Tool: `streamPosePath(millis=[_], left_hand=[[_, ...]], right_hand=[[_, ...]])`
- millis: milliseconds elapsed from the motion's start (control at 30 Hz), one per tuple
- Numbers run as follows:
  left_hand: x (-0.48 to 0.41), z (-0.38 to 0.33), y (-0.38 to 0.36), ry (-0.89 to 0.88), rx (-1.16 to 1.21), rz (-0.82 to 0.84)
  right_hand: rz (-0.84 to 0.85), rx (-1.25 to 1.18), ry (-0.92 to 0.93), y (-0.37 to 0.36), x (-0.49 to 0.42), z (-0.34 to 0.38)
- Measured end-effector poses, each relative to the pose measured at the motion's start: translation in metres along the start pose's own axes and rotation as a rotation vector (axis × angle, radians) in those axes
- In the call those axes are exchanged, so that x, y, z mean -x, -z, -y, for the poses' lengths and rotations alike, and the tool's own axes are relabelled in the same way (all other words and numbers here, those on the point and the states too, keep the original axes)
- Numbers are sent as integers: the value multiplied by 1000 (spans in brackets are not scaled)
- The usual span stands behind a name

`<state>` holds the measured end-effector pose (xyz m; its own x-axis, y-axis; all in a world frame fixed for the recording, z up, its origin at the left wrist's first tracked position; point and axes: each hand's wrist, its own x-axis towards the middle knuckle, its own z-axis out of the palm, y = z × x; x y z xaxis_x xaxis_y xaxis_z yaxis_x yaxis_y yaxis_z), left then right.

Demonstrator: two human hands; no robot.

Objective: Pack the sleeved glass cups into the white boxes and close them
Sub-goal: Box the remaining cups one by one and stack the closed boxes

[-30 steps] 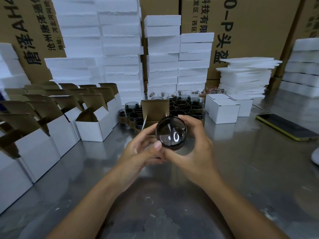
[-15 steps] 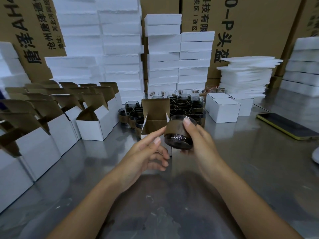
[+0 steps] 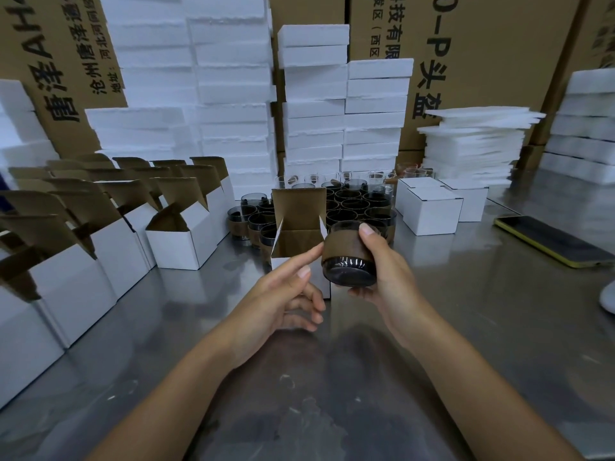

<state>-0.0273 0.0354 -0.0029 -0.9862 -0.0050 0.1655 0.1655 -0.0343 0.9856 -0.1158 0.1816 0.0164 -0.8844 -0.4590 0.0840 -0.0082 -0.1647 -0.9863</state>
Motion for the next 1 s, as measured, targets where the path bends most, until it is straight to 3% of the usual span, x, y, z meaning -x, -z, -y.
streamPosePath(millis=[267,333,433,600,767,1000], left_hand=[[1,-2,0,-34,-12,0],[2,-1,-2,-162,-132,-137],[1,3,-1,-418,-473,-486],[-4,7,7,-405,-853,-711],[-4,14,10,-286,-1080,-710],[-2,11,4,-331,-1067,-626]], right_hand=[[26,-77,170,-1,7,2],[43,-118,220,0,8,1],[57,-138,273,0,8,1],[38,-134,324,0,5,-2],[35,-186,349,0,4,-3],[55,-162,393,-1,9,0]])
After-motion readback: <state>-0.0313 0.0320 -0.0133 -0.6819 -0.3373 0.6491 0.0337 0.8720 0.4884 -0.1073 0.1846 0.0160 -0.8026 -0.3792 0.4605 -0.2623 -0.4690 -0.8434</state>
